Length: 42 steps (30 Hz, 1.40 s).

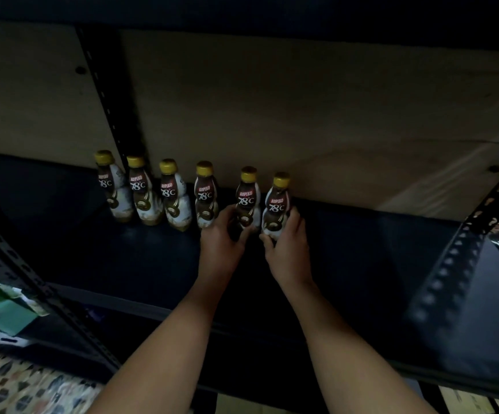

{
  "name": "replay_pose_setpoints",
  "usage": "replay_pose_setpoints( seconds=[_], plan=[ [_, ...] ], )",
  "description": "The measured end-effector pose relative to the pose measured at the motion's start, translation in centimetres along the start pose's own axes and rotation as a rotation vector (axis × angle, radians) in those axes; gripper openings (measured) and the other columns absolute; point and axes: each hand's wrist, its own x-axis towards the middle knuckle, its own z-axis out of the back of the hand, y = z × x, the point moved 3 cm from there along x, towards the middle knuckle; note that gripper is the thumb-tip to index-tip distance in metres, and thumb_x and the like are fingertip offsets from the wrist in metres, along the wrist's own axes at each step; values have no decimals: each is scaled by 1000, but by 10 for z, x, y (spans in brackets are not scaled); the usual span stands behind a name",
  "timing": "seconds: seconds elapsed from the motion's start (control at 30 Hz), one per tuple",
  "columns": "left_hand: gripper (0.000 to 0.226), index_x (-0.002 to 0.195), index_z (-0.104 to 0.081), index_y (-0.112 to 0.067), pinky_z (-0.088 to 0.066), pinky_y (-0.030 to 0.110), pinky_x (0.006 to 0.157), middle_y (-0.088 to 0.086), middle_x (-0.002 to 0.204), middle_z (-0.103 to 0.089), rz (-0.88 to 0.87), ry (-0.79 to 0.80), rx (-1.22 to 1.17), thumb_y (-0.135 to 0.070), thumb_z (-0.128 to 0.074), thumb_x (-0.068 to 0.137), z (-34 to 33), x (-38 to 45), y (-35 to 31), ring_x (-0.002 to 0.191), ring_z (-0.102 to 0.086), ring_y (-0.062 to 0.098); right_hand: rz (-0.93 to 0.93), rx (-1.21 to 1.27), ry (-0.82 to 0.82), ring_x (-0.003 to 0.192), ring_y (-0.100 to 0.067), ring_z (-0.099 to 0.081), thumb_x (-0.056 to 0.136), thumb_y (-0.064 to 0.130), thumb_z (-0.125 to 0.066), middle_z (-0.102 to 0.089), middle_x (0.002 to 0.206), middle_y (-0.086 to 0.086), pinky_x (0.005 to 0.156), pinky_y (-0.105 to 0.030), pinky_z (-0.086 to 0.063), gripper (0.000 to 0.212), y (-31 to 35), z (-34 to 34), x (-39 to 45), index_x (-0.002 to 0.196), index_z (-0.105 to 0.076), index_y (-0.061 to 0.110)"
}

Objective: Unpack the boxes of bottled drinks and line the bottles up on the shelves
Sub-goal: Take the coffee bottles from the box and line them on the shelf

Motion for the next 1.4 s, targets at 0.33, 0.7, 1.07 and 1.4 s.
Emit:
replay_pose_setpoints(
  seconds=[0.33,0.7,1.07,1.4],
  plan=[
    [49,135,-63,-26,-59,34,88,-5,113,-75,26,-101,124,-43,-75,91,6,-4,4,106,-70,6,-69,25,-48,132,-31,-46,87,21,-74,-40,144,-13,100,-43,-49,83,13,-17,2,153,-24,13],
    [39,126,-67,-25,-61,35,82,-10,105,-76,78,-115,43,-35,-78,89,7,-4,6,96,-71,1,-22,61,-53,127,-25,-51,87,25,-76,-43,141,-7,89,-32,-47,79,11,-14,-3,151,-30,17],
    [40,125,-70,-26,-60,28,86,-15,104,-76,114,-125,-24,-33,-80,88,9,-6,5,96,-69,-9,-24,88,-63,128,-24,-51,86,23,-77,-44,142,-7,92,-27,-42,78,11,-12,-3,150,-33,17],
    [41,126,-69,-22,-59,24,88,-12,106,-76,136,-113,-73,-28,-81,88,10,-6,6,98,-69,-8,-6,92,-77,127,-23,-51,86,22,-78,-45,140,-7,95,-29,-46,78,11,-12,-5,150,-34,17]
  ],
)
